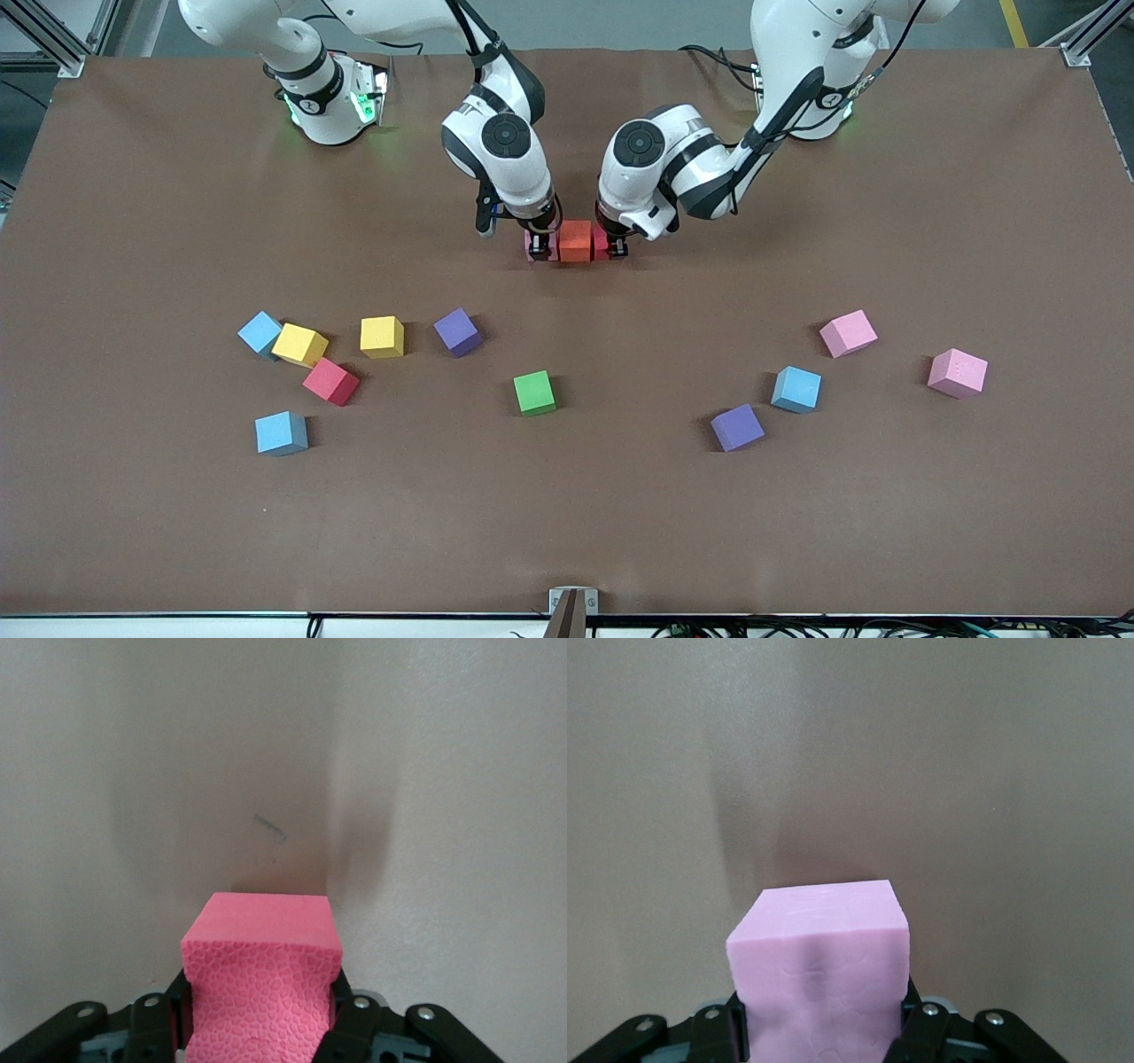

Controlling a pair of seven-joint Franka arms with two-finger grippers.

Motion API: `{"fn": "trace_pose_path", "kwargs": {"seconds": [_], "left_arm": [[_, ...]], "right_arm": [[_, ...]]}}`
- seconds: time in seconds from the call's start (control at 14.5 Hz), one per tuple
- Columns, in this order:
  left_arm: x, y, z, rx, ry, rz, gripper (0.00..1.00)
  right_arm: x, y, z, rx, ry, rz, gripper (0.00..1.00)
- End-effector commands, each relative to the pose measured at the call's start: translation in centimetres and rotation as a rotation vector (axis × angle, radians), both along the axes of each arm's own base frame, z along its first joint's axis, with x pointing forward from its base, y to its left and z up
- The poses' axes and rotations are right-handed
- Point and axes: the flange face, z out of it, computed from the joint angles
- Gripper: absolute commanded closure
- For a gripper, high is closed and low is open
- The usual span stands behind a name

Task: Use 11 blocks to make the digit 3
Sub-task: 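Place the red cube beside the orange cube while the right gripper places the pink cube, then release the pink cube and move the right gripper toward the purple cube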

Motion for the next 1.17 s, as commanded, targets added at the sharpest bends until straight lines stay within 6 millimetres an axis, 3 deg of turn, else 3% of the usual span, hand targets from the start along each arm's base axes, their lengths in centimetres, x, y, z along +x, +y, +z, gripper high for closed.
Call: {"fn": "trace_pose_path", "kwargs": {"seconds": [0.0, 0.14, 0.21, 0.28, 0.41, 0.48, 0.62, 0.89, 1.1], "left_arm": [[-0.3, -0.4, -0.4, -0.01, 0.0, 0.005, 0.8], [-0.3, -0.4, -0.4, -0.01, 0.0, 0.005, 0.8], [-0.3, -0.4, -0.4, -0.01, 0.0, 0.005, 0.8], [-0.3, -0.4, -0.4, -0.01, 0.0, 0.004, 0.8], [-0.2, -0.3, -0.5, -0.007, -0.006, -0.005, 0.8], [-0.3, -0.3, -0.7, -0.005, -0.004, -0.005, 0.8], [-0.1, -0.3, -0.6, -0.007, -0.005, -0.004, 0.8], [-0.1, -0.5, -0.5, -0.01, -0.008, -0.006, 0.8], [0.1, -0.6, -0.3, -0.015, -0.012, -0.006, 0.8]], "right_arm": [[-0.3, 0.7, -0.6, 0.003, 0.011, -0.018, 0.53], [-0.3, 0.7, -0.6, 0.003, 0.011, -0.018, 0.51], [-0.3, 0.6, -0.6, 0.001, 0.013, -0.019, 0.43], [-0.1, 0.6, -0.6, -0.003, 0.017, -0.022, 0.27], [0.2, 0.9, -0.1, -0.012, 0.029, -0.022, 0.05], [0.2, 0.8, -0.1, -0.021, 0.037, -0.021, 0.01], [0.1, 0.6, 0.7, -0.035, 0.05, -0.012, 0.0], [0.5, 0.2, 5.2, -0.03, 0.047, 0.018, 0.0], [0.4, -0.9, 8.5, -0.054, 0.073, 0.194, 0.0]]}}
